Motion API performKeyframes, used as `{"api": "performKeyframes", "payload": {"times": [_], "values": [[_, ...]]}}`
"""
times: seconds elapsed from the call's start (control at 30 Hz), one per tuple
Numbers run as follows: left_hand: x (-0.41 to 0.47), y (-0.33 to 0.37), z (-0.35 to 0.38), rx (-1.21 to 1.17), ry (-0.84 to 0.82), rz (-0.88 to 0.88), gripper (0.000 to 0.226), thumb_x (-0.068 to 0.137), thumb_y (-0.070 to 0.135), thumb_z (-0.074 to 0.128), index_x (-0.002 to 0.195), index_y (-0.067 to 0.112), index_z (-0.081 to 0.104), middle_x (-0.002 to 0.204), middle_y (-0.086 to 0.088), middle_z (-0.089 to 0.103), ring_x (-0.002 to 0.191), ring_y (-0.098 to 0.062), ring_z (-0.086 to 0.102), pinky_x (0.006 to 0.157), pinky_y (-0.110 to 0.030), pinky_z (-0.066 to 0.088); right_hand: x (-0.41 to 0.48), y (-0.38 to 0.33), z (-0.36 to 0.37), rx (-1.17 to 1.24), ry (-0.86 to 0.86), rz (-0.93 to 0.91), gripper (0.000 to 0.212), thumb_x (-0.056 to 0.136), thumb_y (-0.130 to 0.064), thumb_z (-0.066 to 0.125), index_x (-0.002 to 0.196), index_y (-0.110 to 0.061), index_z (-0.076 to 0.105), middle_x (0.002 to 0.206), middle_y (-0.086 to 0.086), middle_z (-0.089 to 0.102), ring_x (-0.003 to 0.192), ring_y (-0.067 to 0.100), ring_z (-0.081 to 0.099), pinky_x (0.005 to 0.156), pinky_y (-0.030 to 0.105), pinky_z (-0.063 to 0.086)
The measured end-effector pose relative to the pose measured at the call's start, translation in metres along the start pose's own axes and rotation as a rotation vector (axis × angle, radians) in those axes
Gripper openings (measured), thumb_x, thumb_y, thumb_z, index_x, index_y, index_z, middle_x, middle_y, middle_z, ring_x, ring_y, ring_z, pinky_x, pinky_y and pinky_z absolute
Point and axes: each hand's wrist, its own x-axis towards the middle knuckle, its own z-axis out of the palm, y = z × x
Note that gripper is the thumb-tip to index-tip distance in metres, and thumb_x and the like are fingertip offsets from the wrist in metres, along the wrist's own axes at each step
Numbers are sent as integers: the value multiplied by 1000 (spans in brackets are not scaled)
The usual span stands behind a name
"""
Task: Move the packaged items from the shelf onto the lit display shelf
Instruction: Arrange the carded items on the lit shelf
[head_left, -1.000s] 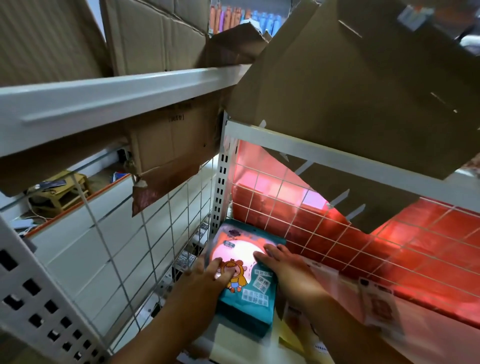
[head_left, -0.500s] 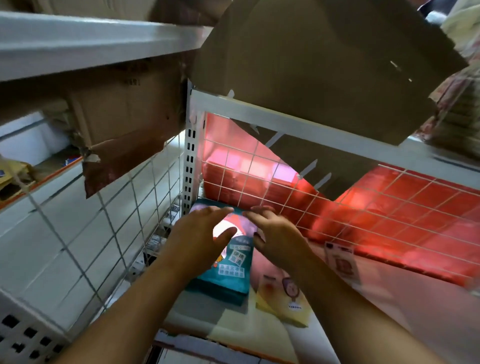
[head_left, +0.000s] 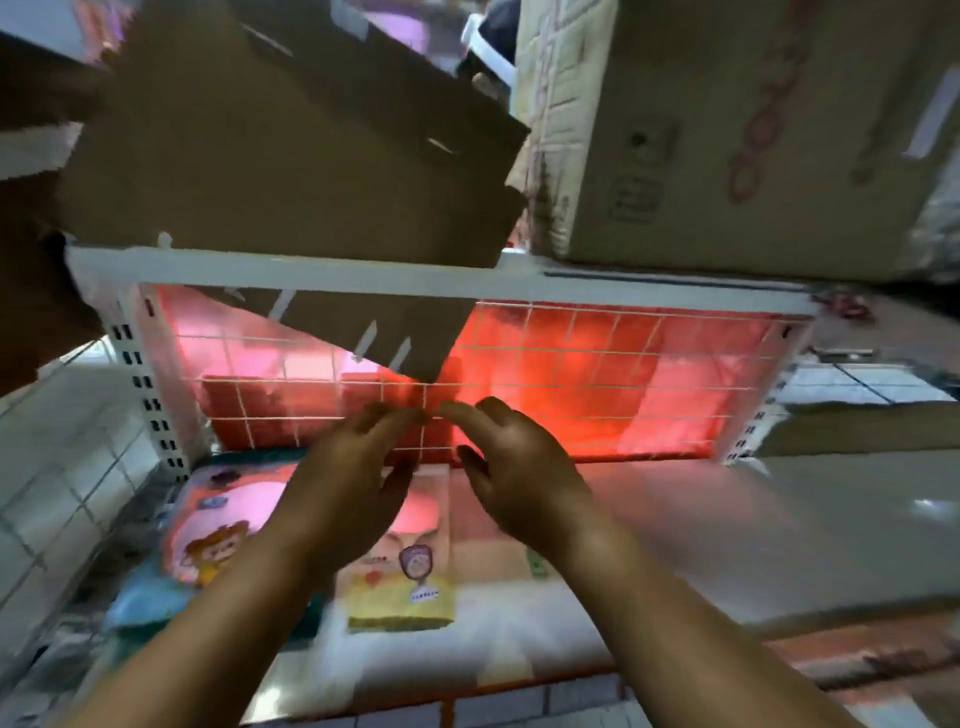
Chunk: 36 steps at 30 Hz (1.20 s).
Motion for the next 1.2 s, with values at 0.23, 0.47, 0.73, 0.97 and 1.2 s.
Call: {"api": "performKeyframes", "payload": {"times": [0.23, 0.47, 0.73, 0.97, 1.2], "values": [[51, 166, 51, 66, -1, 336, 56, 89, 50, 58, 139, 24, 57, 134, -1, 63, 118, -25, 60, 96, -37, 50, -102, 66, -155, -243, 161, 72, 59, 84, -37, 60, 142, -26, 52, 140, 5, 53, 131, 25, 47, 107, 42, 41], [97, 356, 90, 17, 32, 632, 59, 91, 59, 55, 143, 32, 53, 143, 5, 57, 132, -20, 54, 106, -43, 47, -234, 115, -331, -484, 323, 271, 66, 86, -51, 46, 150, -39, 36, 156, -2, 39, 144, 21, 32, 120, 39, 28], [124, 518, 127, -125, 43, 816, 47, 90, 50, 59, 130, 27, 65, 130, 7, 66, 116, -15, 63, 95, -38, 54, -375, 147, -463, -673, 366, 510, 62, 94, -39, 53, 153, -39, 34, 159, -7, 35, 148, 18, 27, 121, 38, 27], [156, 593, 152, -124, 96, 835, 43, 89, 53, 60, 126, 32, 68, 123, 14, 69, 111, -10, 64, 95, -33, 54, -427, 175, -515, -766, 374, 613, 62, 91, -47, 42, 152, -40, 31, 158, -10, 36, 146, 13, 29, 117, 40, 33], [209, 632, 193, -159, 50, 840, 32, 93, 36, 69, 125, 37, 67, 119, 20, 67, 102, 4, 54, 84, -17, 44, -430, 234, -542, -795, 362, 642, 60, 95, -35, 54, 151, -40, 34, 156, -15, 34, 144, 8, 27, 118, 33, 29]]}}
